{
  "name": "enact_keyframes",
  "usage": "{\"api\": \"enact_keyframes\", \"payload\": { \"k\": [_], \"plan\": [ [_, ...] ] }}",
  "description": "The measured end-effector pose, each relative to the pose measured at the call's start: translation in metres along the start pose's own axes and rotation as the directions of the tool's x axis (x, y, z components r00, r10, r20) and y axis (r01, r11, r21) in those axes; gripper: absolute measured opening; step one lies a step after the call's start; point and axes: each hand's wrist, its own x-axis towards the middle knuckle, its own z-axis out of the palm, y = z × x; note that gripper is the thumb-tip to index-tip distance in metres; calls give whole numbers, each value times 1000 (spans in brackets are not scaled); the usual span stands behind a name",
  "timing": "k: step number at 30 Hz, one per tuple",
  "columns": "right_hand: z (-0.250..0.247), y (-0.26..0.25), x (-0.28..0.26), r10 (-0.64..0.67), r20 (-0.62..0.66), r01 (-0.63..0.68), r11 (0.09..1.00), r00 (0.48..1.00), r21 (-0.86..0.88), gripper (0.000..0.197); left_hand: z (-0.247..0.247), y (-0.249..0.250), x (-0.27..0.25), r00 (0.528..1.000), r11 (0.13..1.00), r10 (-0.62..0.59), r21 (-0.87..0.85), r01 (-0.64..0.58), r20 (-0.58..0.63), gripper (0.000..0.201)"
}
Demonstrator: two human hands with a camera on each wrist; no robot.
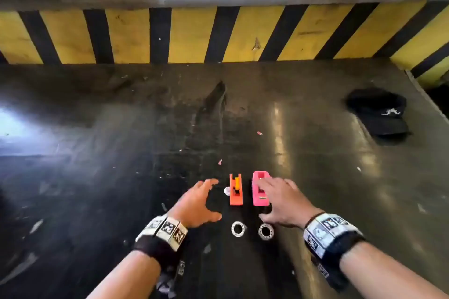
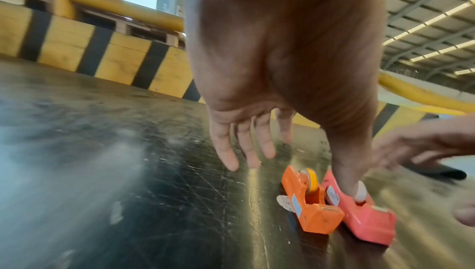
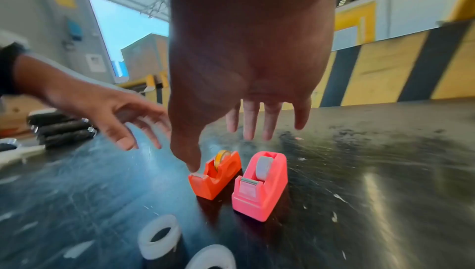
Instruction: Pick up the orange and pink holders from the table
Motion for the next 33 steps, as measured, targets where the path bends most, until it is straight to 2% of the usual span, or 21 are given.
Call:
{"api": "enact_keyframes", "payload": {
  "k": [1,5,7,9,12,14,19,23,26,29,33],
  "plan": [
    [1,-3,14,-23,2,23,999,1000,-45,101,3,1,17,1000,999,25,42,-25,3,104],
    [13,-14,58,-26,10,28,981,1000,-193,119,22,5,59,998,970,-2,241,-12,55,124],
    [26,-17,70,-46,12,48,971,999,-235,120,36,0,69,997,961,-2,276,-20,80,126],
    [33,-17,77,-67,-11,63,968,998,-245,113,41,-4,76,998,959,17,282,-34,63,124],
    [40,-17,84,-88,-59,75,979,994,-192,98,45,-8,81,998,961,53,271,-61,39,115],
    [42,-16,85,-99,-73,88,986,992,-143,95,42,-9,81,996,968,74,238,-84,50,112],
    [34,-9,69,-108,-145,133,976,983,171,98,23,-6,64,990,990,137,21,-138,30,104],
    [26,-12,54,-121,-159,157,958,980,240,100,12,-9,45,985,983,172,-66,-171,18,101],
    [21,-6,42,-74,-138,110,955,988,275,102,4,-26,30,990,985,139,-106,-140,-18,103],
    [15,3,29,-15,-125,62,923,992,379,102,-1,-46,13,998,997,63,-34,-64,-29,102],
    [13,-7,22,-20,-102,63,897,995,438,102,14,-55,-3,994,967,-107,233,103,5,103]
  ]
}}
